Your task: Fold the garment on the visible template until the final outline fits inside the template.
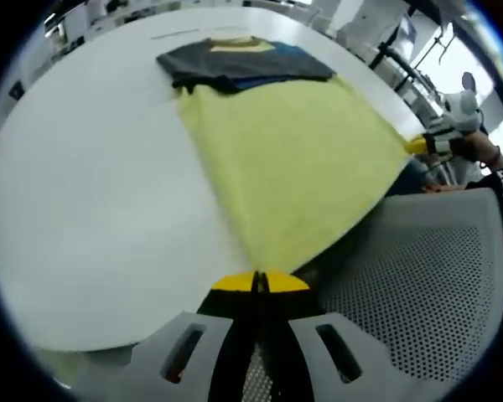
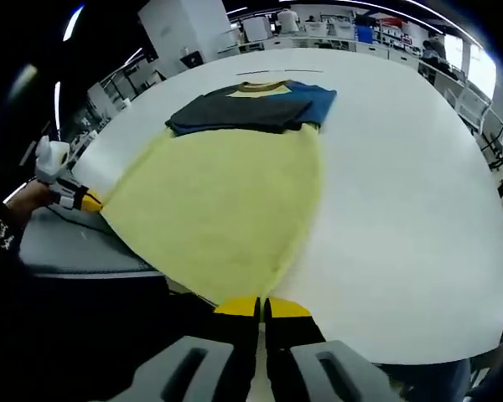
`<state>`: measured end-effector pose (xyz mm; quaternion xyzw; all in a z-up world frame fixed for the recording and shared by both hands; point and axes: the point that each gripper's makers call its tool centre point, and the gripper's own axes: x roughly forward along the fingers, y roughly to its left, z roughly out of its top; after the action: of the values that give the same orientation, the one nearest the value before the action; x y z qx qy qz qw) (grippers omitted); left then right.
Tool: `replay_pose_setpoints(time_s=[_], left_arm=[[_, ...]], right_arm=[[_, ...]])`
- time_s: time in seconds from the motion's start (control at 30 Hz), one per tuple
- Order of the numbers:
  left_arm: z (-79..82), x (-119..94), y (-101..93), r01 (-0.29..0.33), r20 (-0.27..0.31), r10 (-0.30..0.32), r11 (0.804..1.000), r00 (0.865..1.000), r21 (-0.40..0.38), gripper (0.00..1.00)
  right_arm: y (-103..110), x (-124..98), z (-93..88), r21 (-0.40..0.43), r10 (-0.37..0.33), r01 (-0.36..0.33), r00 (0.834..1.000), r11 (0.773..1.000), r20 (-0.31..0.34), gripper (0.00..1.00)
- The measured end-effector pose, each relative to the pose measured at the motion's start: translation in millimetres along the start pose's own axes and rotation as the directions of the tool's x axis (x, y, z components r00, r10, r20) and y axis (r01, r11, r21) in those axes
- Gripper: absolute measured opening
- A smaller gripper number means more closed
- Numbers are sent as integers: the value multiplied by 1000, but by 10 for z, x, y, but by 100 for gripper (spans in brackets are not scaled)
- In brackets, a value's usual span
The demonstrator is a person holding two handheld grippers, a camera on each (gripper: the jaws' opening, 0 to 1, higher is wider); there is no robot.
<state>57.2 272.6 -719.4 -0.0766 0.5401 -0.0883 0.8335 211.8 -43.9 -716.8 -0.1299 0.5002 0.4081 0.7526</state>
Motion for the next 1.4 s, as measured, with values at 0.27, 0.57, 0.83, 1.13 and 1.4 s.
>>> replay_pose_setpoints(time_s=[0.27,0.57,0.83,1.13,1.4], left_arm=[[119,-180,-16,29,35,-28,999,999,-37,0],[403,-375,9,40,83,-39,999,996,-15,0],[685,-551,67,31,132,-33,999,991,18,0],[912,-657,114,31,181,-33,999,983,16,0],[1154,-774,154,30,232,-33,999,972,18,0]], right_arm=[[12,-123,110,-12,-4,4,1000,1000,-1,0],[10,-340,416,-61,-30,34,998,998,55,0],[-43,-469,710,-84,-55,64,992,994,112,0],[-34,-588,989,-94,-56,73,984,993,167,0],[-29,-663,1234,-136,-61,89,978,987,198,0]])
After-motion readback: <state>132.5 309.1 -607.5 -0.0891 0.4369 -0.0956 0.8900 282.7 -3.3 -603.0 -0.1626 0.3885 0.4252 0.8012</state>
